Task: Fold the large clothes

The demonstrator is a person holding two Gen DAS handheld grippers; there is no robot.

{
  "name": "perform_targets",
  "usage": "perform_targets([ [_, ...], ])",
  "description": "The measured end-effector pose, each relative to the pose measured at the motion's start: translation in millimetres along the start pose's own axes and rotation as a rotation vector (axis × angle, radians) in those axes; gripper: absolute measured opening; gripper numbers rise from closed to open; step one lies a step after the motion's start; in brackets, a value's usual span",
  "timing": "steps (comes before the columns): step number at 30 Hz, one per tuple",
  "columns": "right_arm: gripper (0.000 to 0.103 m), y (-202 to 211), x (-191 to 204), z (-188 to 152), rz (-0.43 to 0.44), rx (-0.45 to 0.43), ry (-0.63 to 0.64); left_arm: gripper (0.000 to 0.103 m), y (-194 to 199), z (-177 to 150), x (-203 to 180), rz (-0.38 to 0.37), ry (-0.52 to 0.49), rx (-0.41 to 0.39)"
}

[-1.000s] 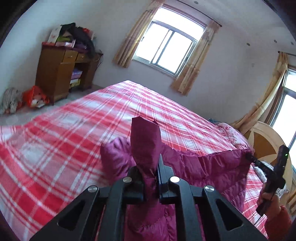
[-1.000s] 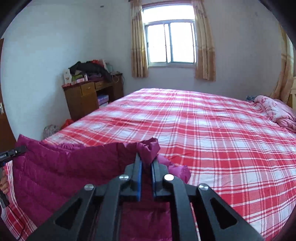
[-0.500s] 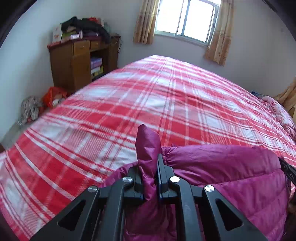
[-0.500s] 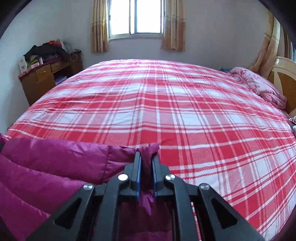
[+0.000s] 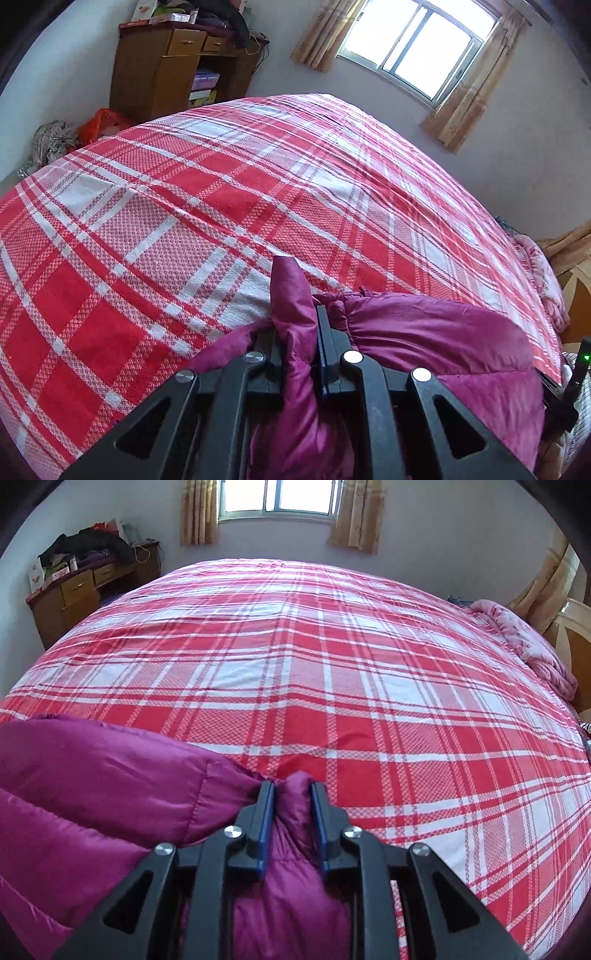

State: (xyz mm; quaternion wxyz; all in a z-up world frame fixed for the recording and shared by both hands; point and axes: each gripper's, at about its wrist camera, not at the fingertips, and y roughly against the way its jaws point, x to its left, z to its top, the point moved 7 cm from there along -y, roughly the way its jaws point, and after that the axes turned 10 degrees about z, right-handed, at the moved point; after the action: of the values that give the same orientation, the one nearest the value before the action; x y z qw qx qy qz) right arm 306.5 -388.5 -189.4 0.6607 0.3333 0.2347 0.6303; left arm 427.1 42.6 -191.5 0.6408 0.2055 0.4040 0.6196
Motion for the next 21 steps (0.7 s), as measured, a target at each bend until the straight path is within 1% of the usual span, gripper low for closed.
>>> perform_targets([
  [1, 0.027, 11.7, -5.8, 3.1, 0.02, -0.032, -0.032, 0.013, 8.0, 1.2, 1.5, -0.004, -0.004, 0.01],
  [2, 0.027, 38.3, -14.0, 6.9, 0.025, -0.118, -0.067, 0.013, 22.7, 2.3, 4.2, 0.003, -0.012, 0.006],
  [3, 0.027, 69.5, -18.6, 9.9, 0.026, -0.219, -0.084, 0.013, 35.1, 3.3, 7.9, 0.008, -0.02, -0.018],
  [4, 0.029, 95.2, -16.6, 10.4, 0.039, -0.283, -0.072, 0.014, 56.0, 4.1, 10.3, 0.016, -0.036, -0.065],
  [5, 0.028, 113.7, -9.9, 9.1, 0.057, -0.31, -0.044, 0.014, 76.7, 3.0, 12.1, 0.036, -0.057, -0.113],
  [6, 0.025, 130.2, 4.1, 5.2, 0.096, -0.316, -0.004, 0.015, 88.4, 1.5, 11.5, 0.049, -0.075, -0.136],
  [7, 0.015, 140.6, 20.9, -0.1, 0.148, -0.307, 0.025, 0.015, 103.8, -4.4, 8.1, 0.058, -0.11, -0.153],
  [8, 0.013, 146.5, 38.9, -7.4, 0.197, -0.288, 0.047, 0.015, 113.8, -12.3, 3.1, 0.057, -0.139, -0.153],
  [9, 0.013, 149.6, 61.5, -17.4, 0.243, -0.258, 0.068, 0.015, 120.0, -19.9, -2.7, 0.044, -0.156, -0.153],
  [10, 0.013, 149.3, 84.0, -27.5, 0.292, -0.231, 0.081, 0.015, 128.7, -32.6, -13.5, 0.009, -0.178, -0.155],
  [12, 0.013, 143.8, 125.6, -48.4, 0.394, -0.18, 0.083, 0.015, 136.1, -59.2, -35.6, -0.031, -0.216, -0.141],
  [13, 0.013, 137.5, 141.7, -58.0, 0.424, -0.157, 0.076, 0.015, 136.9, -71.7, -46.0, -0.045, -0.231, -0.131],
  [14, 0.013, 131.2, 152.5, -65.7, 0.434, -0.141, 0.072, 0.015, 136.2, -85.3, -57.1, -0.06, -0.248, -0.119],
  [16, 0.013, 113.4, 168.8, -81.2, 0.454, -0.101, 0.058, 0.015, 129.8, -106.3, -74.9, -0.066, -0.298, -0.109],
  [17, 0.013, 105.1, 171.3, -86.3, 0.456, -0.084, 0.044, 0.015, 124.4, -115.1, -81.9, -0.059, -0.325, -0.102],
  [19, 0.013, 86.1, 169.5, -93.8, 0.431, -0.056, 0.029, 0.015, 112.4, -124.1, -87.4, -0.048, -0.335, -0.092],
  [21, 0.004, 67.7, 160.4, -98.3, 0.412, -0.048, 0.01, 0.015, 102.7, -126.8, -85.4, -0.044, -0.32, -0.089],
])
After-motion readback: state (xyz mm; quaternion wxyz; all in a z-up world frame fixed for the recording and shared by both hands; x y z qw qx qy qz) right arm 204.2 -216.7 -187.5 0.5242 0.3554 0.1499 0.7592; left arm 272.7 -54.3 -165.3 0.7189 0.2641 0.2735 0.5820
